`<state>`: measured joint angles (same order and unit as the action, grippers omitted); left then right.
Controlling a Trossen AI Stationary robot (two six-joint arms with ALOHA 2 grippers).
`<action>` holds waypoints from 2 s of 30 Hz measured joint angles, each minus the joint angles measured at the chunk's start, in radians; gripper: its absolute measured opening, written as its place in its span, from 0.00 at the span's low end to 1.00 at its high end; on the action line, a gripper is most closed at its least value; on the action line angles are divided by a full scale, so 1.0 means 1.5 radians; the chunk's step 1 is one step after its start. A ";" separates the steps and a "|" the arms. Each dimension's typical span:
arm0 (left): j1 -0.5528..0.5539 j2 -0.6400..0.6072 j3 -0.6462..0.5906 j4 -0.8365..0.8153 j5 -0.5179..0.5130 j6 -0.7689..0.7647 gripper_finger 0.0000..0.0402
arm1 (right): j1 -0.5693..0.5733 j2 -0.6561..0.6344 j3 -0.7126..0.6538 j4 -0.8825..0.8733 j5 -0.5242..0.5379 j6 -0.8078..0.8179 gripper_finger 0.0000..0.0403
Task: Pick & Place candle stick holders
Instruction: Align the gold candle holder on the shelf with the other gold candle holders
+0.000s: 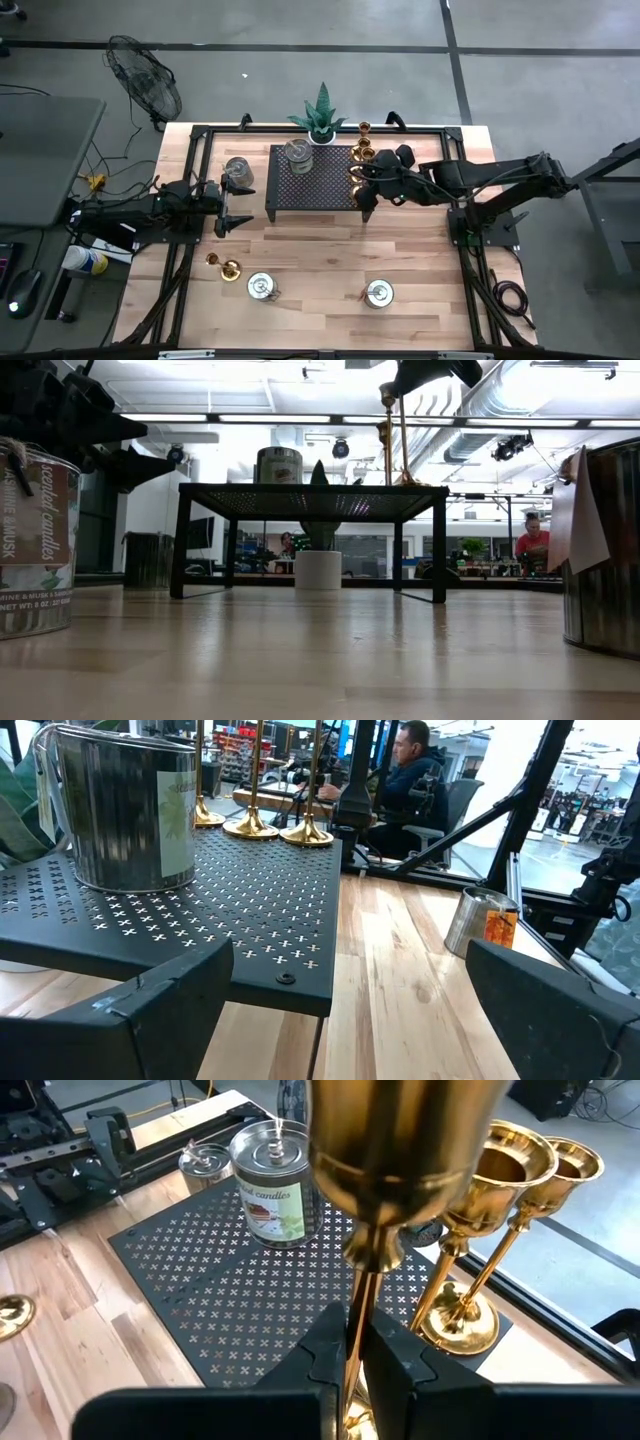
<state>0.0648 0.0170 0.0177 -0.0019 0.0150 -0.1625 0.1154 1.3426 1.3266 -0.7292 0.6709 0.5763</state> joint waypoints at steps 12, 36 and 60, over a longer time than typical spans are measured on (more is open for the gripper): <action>0.000 0.000 0.001 0.000 0.000 0.000 0.98 | 0.000 0.000 0.000 0.011 -0.018 -0.011 0.04; 0.000 0.000 0.001 0.000 0.000 0.000 0.98 | 0.000 0.012 0.000 0.036 -0.017 -0.024 0.04; 0.000 0.000 0.000 0.000 0.000 0.000 0.98 | 0.000 0.012 0.001 0.011 -0.011 -0.023 0.04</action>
<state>0.0648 0.0170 0.0174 -0.0018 0.0147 -0.1624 0.1158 1.3605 1.3281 -0.7128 0.6551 0.5419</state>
